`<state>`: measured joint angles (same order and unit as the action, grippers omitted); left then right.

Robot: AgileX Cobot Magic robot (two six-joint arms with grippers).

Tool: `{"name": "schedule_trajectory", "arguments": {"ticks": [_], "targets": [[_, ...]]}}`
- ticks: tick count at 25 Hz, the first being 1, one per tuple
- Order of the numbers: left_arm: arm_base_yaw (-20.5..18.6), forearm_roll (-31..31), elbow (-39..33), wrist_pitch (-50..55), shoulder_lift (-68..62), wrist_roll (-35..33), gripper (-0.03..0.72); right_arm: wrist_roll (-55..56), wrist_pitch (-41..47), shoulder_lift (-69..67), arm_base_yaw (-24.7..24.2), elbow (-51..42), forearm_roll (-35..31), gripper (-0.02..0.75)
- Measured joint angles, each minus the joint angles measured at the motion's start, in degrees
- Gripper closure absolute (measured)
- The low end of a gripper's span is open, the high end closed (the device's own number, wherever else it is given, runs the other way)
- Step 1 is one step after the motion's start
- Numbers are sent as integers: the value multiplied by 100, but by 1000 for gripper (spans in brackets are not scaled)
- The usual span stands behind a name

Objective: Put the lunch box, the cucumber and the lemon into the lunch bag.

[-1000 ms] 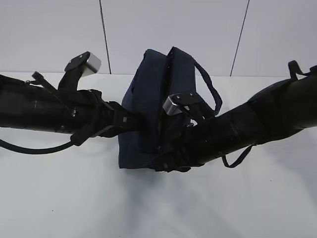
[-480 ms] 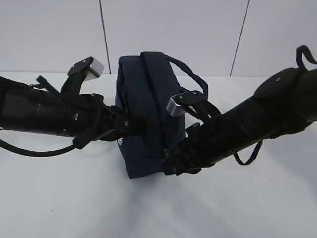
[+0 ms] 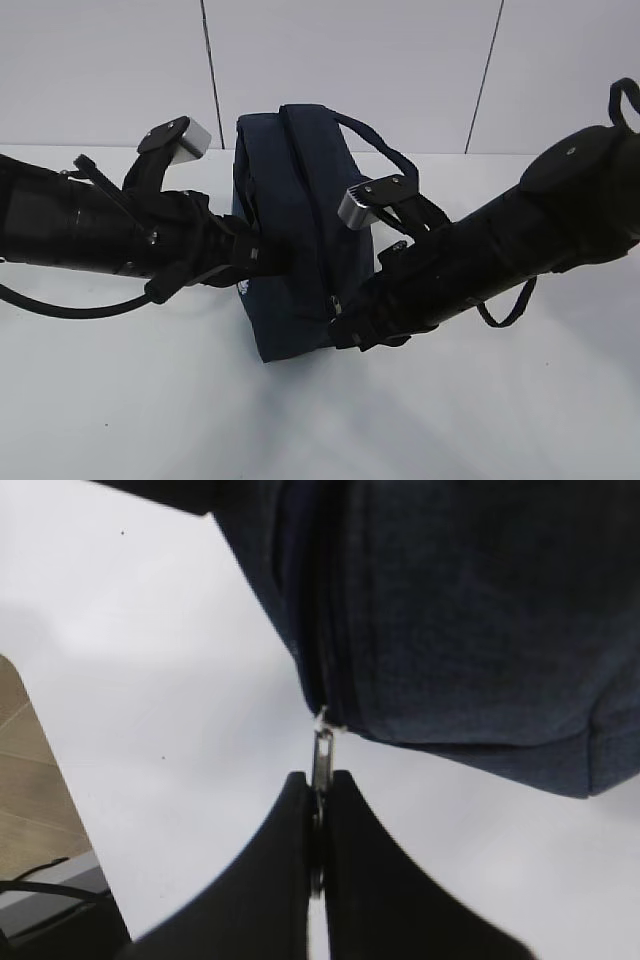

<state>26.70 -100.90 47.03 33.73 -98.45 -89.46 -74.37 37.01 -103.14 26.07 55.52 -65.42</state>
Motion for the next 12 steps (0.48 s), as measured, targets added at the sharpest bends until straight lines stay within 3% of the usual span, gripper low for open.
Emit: {"name": "schedule_trajectory", "arguments": {"ticks": [12], "targets": [[0, 42, 0, -33, 0, 0, 680, 448, 30, 361, 0, 0, 678, 717]]}}
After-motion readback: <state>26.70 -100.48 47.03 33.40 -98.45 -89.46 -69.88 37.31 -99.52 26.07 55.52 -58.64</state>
